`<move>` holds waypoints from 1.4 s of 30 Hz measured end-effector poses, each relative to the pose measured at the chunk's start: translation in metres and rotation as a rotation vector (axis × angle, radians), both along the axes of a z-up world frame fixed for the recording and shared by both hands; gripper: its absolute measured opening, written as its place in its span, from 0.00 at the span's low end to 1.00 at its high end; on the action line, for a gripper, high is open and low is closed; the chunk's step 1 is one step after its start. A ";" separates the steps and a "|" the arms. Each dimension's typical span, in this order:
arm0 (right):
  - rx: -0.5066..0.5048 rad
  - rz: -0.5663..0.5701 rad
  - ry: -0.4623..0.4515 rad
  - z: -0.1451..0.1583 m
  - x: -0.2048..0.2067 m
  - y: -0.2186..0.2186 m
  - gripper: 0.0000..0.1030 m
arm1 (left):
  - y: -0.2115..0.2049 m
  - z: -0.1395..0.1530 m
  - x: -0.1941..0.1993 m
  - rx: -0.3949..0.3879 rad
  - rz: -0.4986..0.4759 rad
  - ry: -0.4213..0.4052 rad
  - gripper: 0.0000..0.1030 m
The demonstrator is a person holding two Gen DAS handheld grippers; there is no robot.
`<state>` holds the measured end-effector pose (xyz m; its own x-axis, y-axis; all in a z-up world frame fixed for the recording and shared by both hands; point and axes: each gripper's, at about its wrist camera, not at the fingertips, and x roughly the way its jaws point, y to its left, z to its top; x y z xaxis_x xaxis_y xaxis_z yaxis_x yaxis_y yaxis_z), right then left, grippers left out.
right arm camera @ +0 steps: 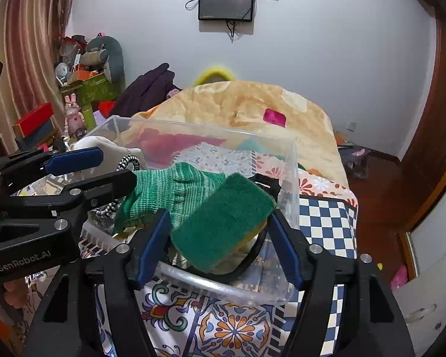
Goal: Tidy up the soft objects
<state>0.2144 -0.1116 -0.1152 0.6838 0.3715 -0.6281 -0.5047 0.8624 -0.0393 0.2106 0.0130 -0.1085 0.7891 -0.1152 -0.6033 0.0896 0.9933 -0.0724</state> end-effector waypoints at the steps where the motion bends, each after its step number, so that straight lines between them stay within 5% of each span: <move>1: 0.001 0.003 -0.003 0.001 -0.001 -0.001 0.63 | 0.000 0.001 -0.001 0.001 -0.001 -0.002 0.53; 17: 0.127 -0.008 -0.126 0.064 -0.042 -0.033 0.63 | 0.002 0.072 -0.068 -0.021 0.012 -0.185 0.56; 30: 0.247 0.021 -0.285 0.111 -0.097 -0.050 0.72 | 0.004 0.118 -0.137 -0.002 0.060 -0.359 0.76; 42: 0.293 0.019 -0.342 0.114 -0.117 -0.053 0.89 | -0.001 0.132 -0.161 0.003 0.073 -0.434 0.99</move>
<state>0.0975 -0.1647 -0.0014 0.8250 0.5146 -0.2335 -0.5211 0.8526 0.0381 0.0492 0.0122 0.0236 0.9755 -0.0488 -0.2145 0.0410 0.9983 -0.0410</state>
